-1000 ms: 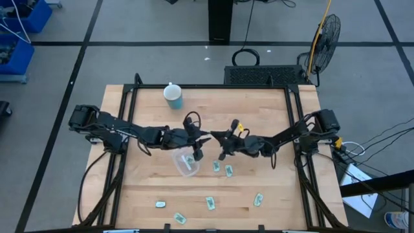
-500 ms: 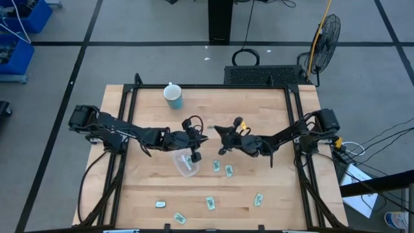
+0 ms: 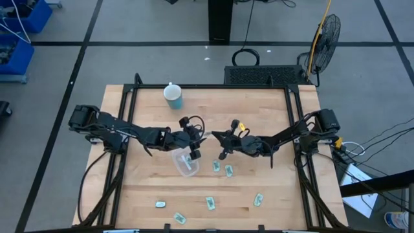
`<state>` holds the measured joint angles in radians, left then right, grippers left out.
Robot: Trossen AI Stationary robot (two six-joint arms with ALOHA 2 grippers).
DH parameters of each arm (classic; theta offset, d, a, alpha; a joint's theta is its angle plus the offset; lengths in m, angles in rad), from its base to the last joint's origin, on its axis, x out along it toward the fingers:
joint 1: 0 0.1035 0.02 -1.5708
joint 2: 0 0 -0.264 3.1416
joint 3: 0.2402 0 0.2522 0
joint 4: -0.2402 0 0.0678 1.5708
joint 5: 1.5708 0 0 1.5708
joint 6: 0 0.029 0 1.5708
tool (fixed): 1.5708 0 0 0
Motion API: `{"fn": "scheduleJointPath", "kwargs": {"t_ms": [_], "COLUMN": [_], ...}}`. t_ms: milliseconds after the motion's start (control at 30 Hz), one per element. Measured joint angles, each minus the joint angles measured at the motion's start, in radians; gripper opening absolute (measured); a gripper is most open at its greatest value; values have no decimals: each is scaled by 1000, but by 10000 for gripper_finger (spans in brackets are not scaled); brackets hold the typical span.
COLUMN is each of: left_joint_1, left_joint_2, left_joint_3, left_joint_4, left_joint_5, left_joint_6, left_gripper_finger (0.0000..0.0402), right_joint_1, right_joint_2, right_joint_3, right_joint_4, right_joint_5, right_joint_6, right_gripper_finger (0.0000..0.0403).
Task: Pick and place Stevia / Truvia into bins
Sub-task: Put the stevia packet into the transparent container
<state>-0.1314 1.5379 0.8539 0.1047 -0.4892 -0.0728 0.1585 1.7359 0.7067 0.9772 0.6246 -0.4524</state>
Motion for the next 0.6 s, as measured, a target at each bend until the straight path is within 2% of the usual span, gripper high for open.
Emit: {"fn": "scheduleJointPath", "kwargs": {"t_ms": [133,200,300,433,600], "left_joint_1": [8,17,32,40,39], "left_joint_2": [0,0,0,0,0], "left_joint_3": [0,0,0,0,0], "left_joint_4": [2,2,3,2,2], "left_joint_5": [0,6,56,77,79], "left_joint_6": [6,5,8,2,8], "left_gripper_finger": [189,189,177,139,64], "right_joint_1": [0,0,1,-1,-8], "right_joint_2": [0,0,-1,-1,-1], "right_joint_3": [0,0,0,0,0], "right_joint_4": [16,37,75,98,82], "right_joint_5": [-45,-97,-114,-101,-103], "right_joint_6": [32,49,59,52,49], "right_gripper_finger": [0,0,0,0,0]}}
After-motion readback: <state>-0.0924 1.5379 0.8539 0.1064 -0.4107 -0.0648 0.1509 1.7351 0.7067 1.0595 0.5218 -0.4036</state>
